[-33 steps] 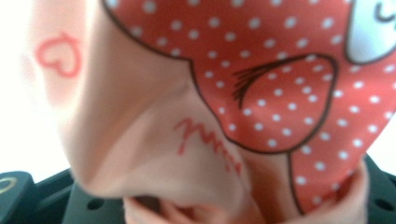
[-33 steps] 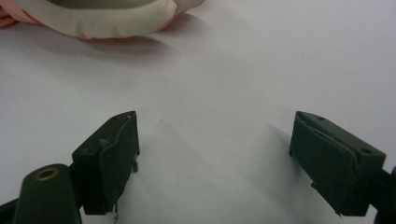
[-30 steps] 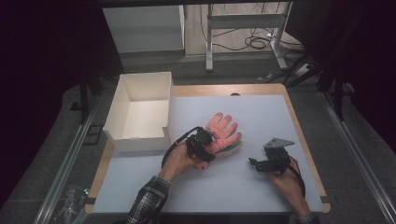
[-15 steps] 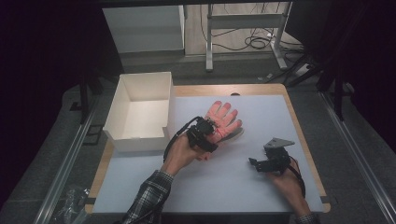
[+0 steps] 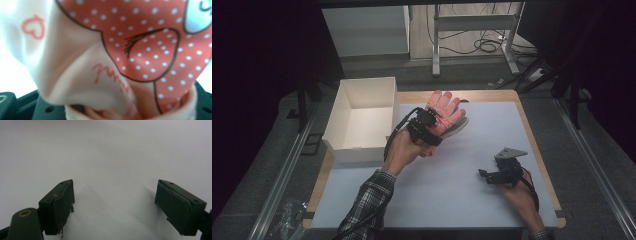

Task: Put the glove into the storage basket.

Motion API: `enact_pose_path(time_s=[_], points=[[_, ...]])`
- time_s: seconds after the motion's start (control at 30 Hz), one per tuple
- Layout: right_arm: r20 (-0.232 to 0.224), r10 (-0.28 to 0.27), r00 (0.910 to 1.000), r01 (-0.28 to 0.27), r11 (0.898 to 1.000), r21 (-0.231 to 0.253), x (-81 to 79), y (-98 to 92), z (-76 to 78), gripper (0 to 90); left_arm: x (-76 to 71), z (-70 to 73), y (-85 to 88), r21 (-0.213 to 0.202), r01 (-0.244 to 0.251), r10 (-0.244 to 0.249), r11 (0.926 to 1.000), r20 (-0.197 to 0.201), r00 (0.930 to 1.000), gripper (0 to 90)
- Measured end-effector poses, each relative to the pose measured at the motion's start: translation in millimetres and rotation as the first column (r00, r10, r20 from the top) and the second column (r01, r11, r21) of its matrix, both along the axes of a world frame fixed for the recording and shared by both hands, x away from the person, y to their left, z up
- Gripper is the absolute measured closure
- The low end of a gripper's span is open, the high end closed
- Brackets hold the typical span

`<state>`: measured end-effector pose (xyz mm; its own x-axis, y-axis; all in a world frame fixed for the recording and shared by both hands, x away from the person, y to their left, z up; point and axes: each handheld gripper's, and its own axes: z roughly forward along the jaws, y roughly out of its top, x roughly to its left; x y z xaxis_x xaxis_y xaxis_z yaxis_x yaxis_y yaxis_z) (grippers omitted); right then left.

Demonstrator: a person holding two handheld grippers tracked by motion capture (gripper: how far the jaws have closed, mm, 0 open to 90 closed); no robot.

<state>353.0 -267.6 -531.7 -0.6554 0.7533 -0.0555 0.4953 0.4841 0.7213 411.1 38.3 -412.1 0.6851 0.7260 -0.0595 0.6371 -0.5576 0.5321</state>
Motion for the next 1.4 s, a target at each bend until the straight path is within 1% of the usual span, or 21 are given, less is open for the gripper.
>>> enact_pose_path(time_s=[0.13, 0.37, 0.43, 0.6, 0.7, 0.8, 0.9, 1.03, 1.07, 1.1, 1.13, 1.17, 1.2, 1.3, 1.33, 1.37, 1.4], points=[[0.001, 0.001, 1.0000, -0.001, 1.000, -0.001, 0.1, -0.1, 0.0, 16.0, 5.9, 11.5, 5.9, 0.020, -0.018, 0.018, 0.9996, -0.001, 0.9998, 41.4], [0.001, 0.001, 1.0000, -0.001, 1.000, -0.001, 0.1, -0.1, -0.1, 16.0, 15.2, 30.7, 20.4, 0.026, -0.065, 0.065, 0.9975, 0.002, 0.9979, 41.3], [0.000, 0.001, 1.0000, -0.001, 1.000, -0.001, 0.0, -0.1, 0.0, 16.0, 17.6, 36.2, 26.1, 0.036, -0.082, 0.082, 0.9959, 0.012, 0.9966, 41.1], [-0.001, 0.000, 1.0000, 0.000, 1.000, 0.000, -0.1, 0.0, 0.1, 16.0, 23.4, 49.1, 45.2, 0.042, -0.141, 0.140, 0.9891, 0.019, 0.9899, 40.9], [0.000, 0.000, 1.0000, 0.000, 1.000, 0.000, 0.0, 0.0, 0.1, 16.0, 26.3, 56.1, 59.4, 0.026, -0.181, 0.181, 0.9831, 0.022, 0.9833, 40.9], [-0.001, 0.000, 1.0000, 0.000, 1.000, 0.000, -0.1, 0.0, 0.1, 16.0, 28.8, 62.0, 73.3, 0.026, -0.220, 0.219, 0.9751, 0.029, 0.9752, 40.8], [-0.001, 0.000, 1.0000, 0.000, 1.000, 0.000, -0.1, 0.0, 0.1, 16.0, 30.7, 66.9, 87.5, 0.026, -0.262, 0.261, 0.9646, 0.041, 0.9644, 40.8], [-0.001, 0.000, 1.0000, 0.000, 1.000, 0.000, -0.1, 0.1, 0.0, 16.0, 32.5, 71.3, 105.3, 0.024, -0.310, 0.308, 0.9505, 0.045, 0.9502, 40.7], [0.000, 0.000, 1.0000, 0.000, 1.000, 0.000, -0.1, 0.0, 0.0, 16.0, 33.1, 72.3, 111.1, 0.021, -0.326, 0.324, 0.9453, 0.045, 0.9449, 40.7], [0.000, 0.001, 1.0000, -0.001, 1.000, 0.000, -0.1, 0.0, 0.1, 16.0, 33.7, 72.7, 114.9, 0.021, -0.331, 0.329, 0.9435, 0.046, 0.9430, 40.7], [0.000, 0.001, 1.0000, -0.001, 1.000, 0.000, -0.1, 0.0, 0.0, 16.0, 34.2, 73.2, 120.2, 0.025, -0.350, 0.349, 0.9364, 0.047, 0.9360, 40.6], [0.000, 0.001, 1.0000, -0.001, 1.000, 0.000, -0.1, 0.0, 0.1, 16.0, 34.8, 73.2, 124.5, 0.028, -0.363, 0.361, 0.9315, 0.050, 0.9312, 40.6], [0.000, 0.001, 1.0000, -0.001, 1.000, 0.000, -0.1, 0.0, 0.0, 16.0, 35.4, 73.1, 127.8, 0.029, -0.370, 0.369, 0.9285, 0.051, 0.9282, 40.6], [0.004, 0.000, 1.0000, 0.000, 1.000, -0.002, 0.1, 0.0, -0.1, 16.0, 37.5, 70.8, 141.1, 0.035, -0.411, 0.409, 0.9112, 0.042, 0.9115, 40.4], [0.001, -0.002, 1.0000, 0.002, 1.000, 0.000, 0.0, 0.1, 0.0, 16.0, 38.2, 69.3, 144.8, 0.036, -0.427, 0.425, 0.9038, 0.039, 0.9043, 40.3], [0.003, -0.001, 1.0000, 0.001, 1.000, -0.001, 0.1, 0.0, -0.1, 16.0, 39.1, 67.0, 149.3, 0.042, -0.445, 0.444, 0.8943, 0.039, 0.8952, 40.2], [0.003, -0.001, 1.0000, 0.001, 1.000, -0.001, 0.1, 0.0, 0.0, 16.0, 39.7, 65.4, 151.7, 0.048, -0.457, 0.456, 0.8881, 0.038, 0.8893, 40.2]])
